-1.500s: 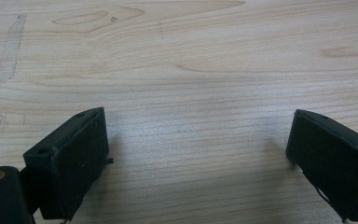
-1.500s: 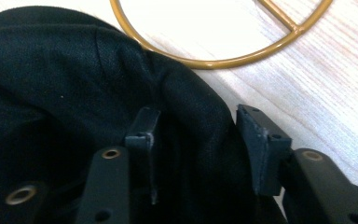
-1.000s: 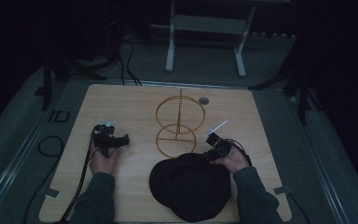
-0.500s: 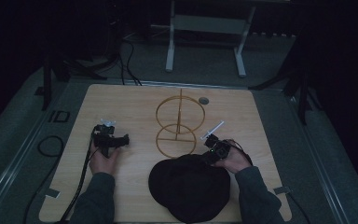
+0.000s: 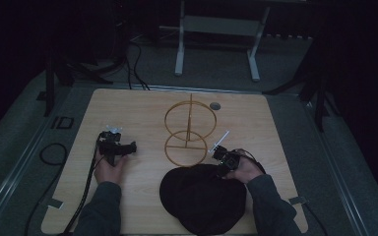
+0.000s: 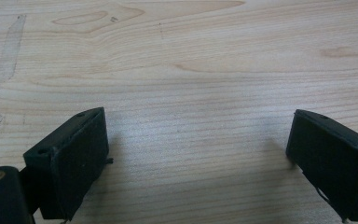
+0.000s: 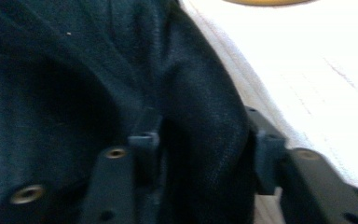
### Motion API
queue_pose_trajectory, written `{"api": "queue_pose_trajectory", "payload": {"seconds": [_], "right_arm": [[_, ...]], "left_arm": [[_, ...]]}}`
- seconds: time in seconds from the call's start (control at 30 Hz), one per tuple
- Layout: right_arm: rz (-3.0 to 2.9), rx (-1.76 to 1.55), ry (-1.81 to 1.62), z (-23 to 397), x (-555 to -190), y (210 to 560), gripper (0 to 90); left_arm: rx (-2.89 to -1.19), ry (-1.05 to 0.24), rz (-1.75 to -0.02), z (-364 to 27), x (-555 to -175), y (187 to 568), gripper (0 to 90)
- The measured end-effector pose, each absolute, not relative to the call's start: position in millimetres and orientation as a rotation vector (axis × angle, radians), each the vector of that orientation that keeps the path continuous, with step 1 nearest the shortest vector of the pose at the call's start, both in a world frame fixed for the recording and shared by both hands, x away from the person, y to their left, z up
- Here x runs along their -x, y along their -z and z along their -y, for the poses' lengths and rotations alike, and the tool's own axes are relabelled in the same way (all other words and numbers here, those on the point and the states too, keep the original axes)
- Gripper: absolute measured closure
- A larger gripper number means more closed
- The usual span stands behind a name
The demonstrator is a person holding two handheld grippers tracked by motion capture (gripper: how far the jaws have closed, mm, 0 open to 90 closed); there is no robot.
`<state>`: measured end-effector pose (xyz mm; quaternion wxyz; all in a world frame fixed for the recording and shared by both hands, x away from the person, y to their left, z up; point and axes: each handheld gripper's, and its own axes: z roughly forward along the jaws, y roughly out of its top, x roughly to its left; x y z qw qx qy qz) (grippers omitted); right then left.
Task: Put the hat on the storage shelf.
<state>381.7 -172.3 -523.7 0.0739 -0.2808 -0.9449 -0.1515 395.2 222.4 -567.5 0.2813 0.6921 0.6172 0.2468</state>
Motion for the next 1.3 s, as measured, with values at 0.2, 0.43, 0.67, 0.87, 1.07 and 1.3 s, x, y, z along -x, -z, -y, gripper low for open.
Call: {"api": "queue_pose_trajectory", "payload": {"seconds": [0.2,0.43,0.67,0.87,1.07,1.3], "right_arm": [[2.857,0.848,0.456,174.1,-380.2,519.4,74.6],[2.779,0.85,0.479,181.7,-380.1,517.0,77.2],[2.709,0.899,0.52,195.2,-383.1,508.0,77.8],[2.709,0.902,0.514,206.1,-385.5,501.0,77.8],[2.726,0.885,0.478,216.9,-387.4,488.6,77.7],[2.74,0.897,0.437,232.6,-392.7,471.6,77.7]], "left_arm": [[-1.855,-0.661,-1.654,-222.4,-395.2,567.4,5.3],[-1.855,-0.661,-1.654,-222.4,-395.2,567.4,5.3],[-1.855,-0.661,-1.654,-222.4,-395.3,567.4,5.3],[-1.855,-0.66,-1.654,-222.3,-395.3,567.4,5.3],[-1.856,-0.66,-1.654,-222.4,-395.3,567.4,5.3],[-1.856,-0.661,-1.653,-222.4,-395.4,567.4,5.3]]}}
